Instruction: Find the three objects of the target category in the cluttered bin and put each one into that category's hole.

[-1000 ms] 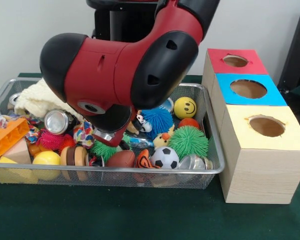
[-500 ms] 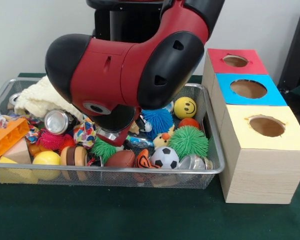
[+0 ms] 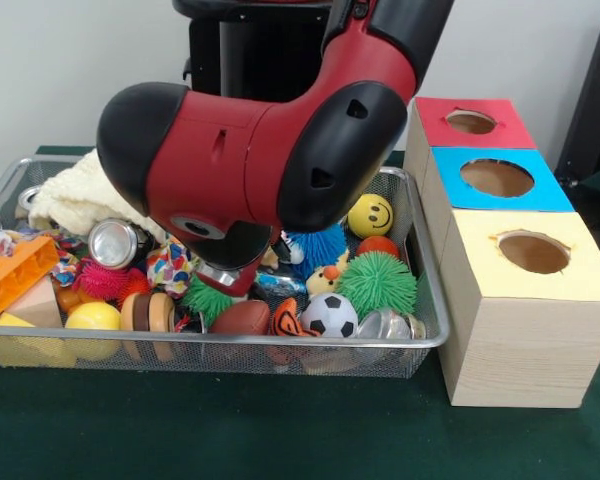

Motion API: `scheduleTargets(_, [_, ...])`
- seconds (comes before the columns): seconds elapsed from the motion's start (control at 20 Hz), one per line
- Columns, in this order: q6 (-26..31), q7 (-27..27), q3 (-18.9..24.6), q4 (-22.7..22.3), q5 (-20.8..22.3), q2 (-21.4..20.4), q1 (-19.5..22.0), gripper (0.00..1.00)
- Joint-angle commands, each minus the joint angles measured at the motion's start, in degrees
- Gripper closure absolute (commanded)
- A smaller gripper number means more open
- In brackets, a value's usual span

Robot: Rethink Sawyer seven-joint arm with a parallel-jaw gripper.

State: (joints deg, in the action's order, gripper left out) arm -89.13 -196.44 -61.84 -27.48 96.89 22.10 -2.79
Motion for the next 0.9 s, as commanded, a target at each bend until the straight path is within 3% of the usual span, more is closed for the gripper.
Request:
scheduleTargets(0.05, [-1.7, -11.9, 3.4, -1.8, -1.5, 3.0, -0.3, 0.00])
scheduleTargets(0.9, [-4.2, -12.4, 2.3, -1.1, 0.4, 5.5, 0.2, 0.00])
